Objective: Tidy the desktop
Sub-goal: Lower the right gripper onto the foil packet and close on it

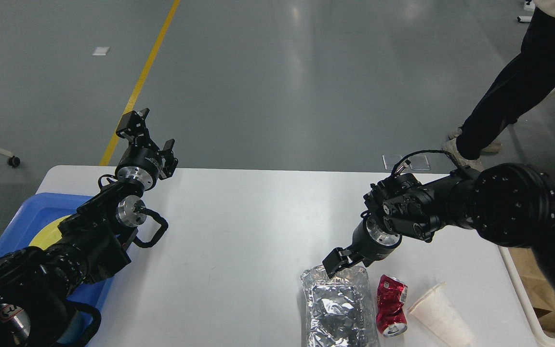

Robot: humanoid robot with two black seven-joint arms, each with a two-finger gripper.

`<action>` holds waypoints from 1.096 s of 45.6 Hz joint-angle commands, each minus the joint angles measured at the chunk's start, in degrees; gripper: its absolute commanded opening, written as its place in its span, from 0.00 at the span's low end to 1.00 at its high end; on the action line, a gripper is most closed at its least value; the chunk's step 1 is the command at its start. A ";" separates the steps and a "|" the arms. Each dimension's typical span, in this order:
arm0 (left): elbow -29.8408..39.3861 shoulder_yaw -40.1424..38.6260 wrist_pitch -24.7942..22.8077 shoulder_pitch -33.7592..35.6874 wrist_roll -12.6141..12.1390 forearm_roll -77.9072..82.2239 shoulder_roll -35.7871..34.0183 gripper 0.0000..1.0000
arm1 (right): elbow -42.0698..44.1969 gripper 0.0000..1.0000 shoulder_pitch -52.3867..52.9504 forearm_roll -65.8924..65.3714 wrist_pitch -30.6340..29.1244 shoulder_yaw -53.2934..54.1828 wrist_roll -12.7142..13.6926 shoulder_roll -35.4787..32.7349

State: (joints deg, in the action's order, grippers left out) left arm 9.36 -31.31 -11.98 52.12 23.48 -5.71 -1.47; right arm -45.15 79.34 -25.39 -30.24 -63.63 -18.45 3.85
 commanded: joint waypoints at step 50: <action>-0.04 -0.07 0.03 0.00 0.08 0.00 0.07 0.96 | 0.15 0.00 -3.49 1.31 4.05 -0.17 -0.09 -0.77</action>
State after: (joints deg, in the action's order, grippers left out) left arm 9.34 -31.32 -11.98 52.12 23.53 -5.71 -1.49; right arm -44.90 75.81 -24.13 -25.66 -63.65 -18.55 3.22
